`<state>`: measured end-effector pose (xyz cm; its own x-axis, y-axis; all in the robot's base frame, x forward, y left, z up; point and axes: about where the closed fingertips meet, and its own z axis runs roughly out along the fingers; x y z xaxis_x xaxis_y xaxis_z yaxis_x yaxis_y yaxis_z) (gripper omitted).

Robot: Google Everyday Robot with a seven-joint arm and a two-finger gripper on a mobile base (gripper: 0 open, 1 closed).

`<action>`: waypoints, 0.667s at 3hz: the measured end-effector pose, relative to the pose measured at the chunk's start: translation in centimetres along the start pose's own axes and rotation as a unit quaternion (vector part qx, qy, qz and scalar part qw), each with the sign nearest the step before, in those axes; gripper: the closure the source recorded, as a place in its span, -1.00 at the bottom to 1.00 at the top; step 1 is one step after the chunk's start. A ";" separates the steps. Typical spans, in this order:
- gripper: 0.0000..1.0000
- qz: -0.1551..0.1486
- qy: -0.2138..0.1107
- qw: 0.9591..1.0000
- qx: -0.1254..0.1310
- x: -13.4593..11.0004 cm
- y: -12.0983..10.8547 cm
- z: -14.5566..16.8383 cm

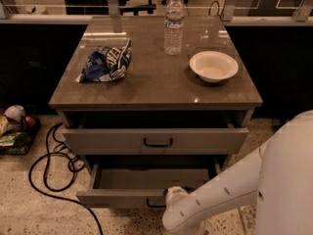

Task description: Open middle drawer

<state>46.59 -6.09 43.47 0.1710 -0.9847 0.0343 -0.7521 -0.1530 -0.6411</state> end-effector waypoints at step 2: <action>0.62 0.000 0.000 1.000 0.000 0.2 0.0 0.0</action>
Offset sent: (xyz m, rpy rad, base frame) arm 0.0000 -0.0007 0.0000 0.0000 0.0001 0.0000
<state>46.59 -6.25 43.47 0.1710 -0.9847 0.0344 -0.7521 -0.1530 -0.6410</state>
